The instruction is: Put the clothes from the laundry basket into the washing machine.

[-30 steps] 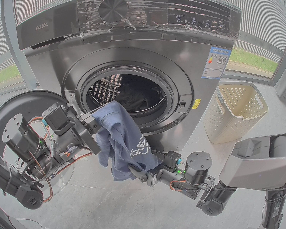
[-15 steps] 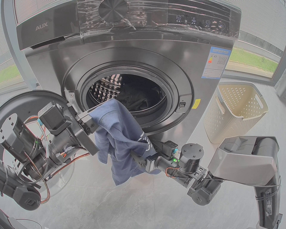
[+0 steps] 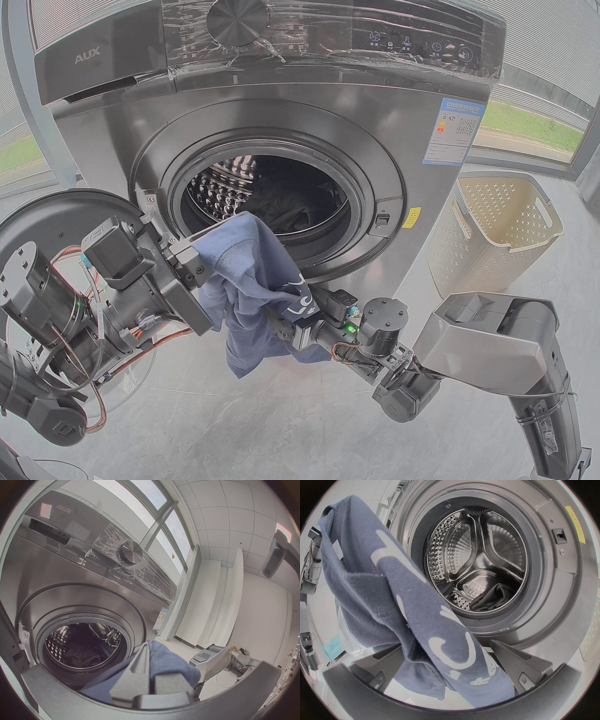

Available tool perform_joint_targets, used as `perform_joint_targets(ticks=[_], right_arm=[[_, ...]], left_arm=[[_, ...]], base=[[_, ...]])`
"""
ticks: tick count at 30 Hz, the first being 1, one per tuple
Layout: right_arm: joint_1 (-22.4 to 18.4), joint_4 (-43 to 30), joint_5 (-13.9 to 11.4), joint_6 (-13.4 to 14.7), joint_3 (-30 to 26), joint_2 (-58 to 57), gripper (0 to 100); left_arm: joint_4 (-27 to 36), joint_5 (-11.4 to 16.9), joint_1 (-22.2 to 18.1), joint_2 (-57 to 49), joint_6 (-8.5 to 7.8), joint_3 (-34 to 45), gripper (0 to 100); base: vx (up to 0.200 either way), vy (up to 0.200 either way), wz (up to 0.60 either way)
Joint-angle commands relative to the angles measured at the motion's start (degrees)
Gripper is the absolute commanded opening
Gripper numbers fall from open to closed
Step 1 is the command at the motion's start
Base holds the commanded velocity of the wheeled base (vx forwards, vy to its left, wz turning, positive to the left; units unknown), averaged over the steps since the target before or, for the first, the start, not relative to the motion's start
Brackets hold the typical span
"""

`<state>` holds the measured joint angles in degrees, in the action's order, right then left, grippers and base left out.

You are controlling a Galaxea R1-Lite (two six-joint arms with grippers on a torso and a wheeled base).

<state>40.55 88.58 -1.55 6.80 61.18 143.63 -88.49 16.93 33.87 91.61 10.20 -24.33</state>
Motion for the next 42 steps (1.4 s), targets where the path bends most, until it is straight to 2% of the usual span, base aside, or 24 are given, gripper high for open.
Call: perform_joint_targets(ticks=[1, 2, 3, 11, 17, 21, 26, 27, 30, 34, 42], right_arm=[[0.3, 0.0, -0.1, 0.0, 2.9, 2.3, 100], [0.4, 0.0, -0.1, 0.0, 3.2, 2.3, 100], [0.5, 0.0, -0.1, 0.0, 3.2, 2.3, 0], [0.7, 0.0, -0.1, 0.1, 2.9, 2.0, 0], [0.0, 0.1, 0.1, 0.1, -1.2, -1.4, 0], [-1.0, 0.1, 0.6, 0.8, -5.4, -7.1, 0], [-1.2, 0.1, 0.8, 0.9, -6.6, -10.8, 0], [-1.1, 0.0, 1.5, 0.9, -6.6, -12.4, 0], [-0.9, 0.0, 1.9, 1.3, -6.5, -13.7, 0], [-0.6, 0.1, 2.0, 1.6, -6.5, -13.8, 0], [0.3, 0.0, 2.1, 1.9, -5.1, -15.0, 0]], left_arm=[[0.0, 0.0, 0.1, -0.2, 0.08, 0.0, 0], [0.0, 0.0, 0.1, -0.4, 0.08, 0.0, 0], [0.0, 0.0, 0.1, -0.4, 0.17, 0.0, 0], [0.0, -0.1, 0.0, -0.4, 0.34, -0.1, 0], [0.2, -0.4, -1.0, 0.1, 0.34, -0.3, 0], [0.7, -0.5, -3.5, 1.2, -0.27, 1.0, 0], [0.6, -0.1, -3.5, 2.3, -1.24, 4.6, 0], [0.5, 0.4, -3.5, 3.7, -2.29, 6.2, 0], [0.2, 0.7, -3.6, 5.8, -3.96, 7.6, 0], [0.1, 0.9, -4.2, 7.9, -4.93, 9.2, 0], [0.0, 0.9, -4.5, 15.2, -8.01, 11.8, 0]], base=[[0.0, 0.0, 0.0], [0.0, 0.0, 0.0], [0.0, 0.0, 0.0], [0.0, 0.0, 0.0], [0.0, 0.0, 0.0], [0.0, 0.0, 0.0], [0.0, 0.0, 0.0], [0.0, 0.0, 0.0], [0.0, 0.0, 0.0], [0.0, 0.0, 0.0], [0.0, 0.0, 0.0]])
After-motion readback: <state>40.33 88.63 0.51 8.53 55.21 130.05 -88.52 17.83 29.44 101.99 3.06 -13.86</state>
